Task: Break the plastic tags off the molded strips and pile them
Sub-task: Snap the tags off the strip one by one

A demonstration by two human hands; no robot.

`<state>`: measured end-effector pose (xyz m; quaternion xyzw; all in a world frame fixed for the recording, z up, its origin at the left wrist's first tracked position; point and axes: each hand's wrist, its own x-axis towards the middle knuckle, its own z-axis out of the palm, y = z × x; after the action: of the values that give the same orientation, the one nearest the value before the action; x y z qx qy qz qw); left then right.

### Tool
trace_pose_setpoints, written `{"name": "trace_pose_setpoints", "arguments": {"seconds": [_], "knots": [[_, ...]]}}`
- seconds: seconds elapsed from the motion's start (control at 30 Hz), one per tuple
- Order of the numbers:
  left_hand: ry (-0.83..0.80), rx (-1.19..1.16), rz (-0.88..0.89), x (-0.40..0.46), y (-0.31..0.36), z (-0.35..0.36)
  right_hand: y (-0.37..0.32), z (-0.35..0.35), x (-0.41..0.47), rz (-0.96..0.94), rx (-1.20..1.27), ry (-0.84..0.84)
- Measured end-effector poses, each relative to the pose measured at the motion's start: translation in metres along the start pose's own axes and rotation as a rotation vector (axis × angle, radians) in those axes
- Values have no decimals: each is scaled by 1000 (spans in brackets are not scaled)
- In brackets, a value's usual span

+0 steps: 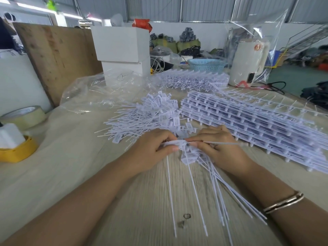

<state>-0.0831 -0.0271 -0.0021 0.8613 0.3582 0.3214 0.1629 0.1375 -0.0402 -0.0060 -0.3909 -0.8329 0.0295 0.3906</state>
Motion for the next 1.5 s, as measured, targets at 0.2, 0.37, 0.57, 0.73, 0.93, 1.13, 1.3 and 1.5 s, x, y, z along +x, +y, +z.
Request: {"name": "trace_pose_setpoints", "arguments": {"seconds": [0.2, 0.37, 0.57, 0.73, 0.93, 1.13, 1.3, 1.5], "knots": [[-56, 26, 22, -1, 0, 3, 4, -1, 0, 19, 164, -80], [-34, 41, 48, 2, 3, 3, 1, -5, 2, 80, 302, -45], [-36, -74, 8, -3, -4, -7, 1, -25, 0, 365, 594, 228], [69, -130, -35, -3, -9, -13, 13, -28, -5, 145, 145, -78], [25, -144, -60, -2, -3, -4, 21, -18, -5, 207, 196, -256], [-88, -213, -178, -2, 0, 4, 9, -22, -4, 65, 49, -117], [-83, -298, -136, -2, 4, 7, -7, -10, -1, -200, -335, -63], [-99, -339, -130, -3, 6, 9, -12, -1, 6, -385, -474, 66]]}}
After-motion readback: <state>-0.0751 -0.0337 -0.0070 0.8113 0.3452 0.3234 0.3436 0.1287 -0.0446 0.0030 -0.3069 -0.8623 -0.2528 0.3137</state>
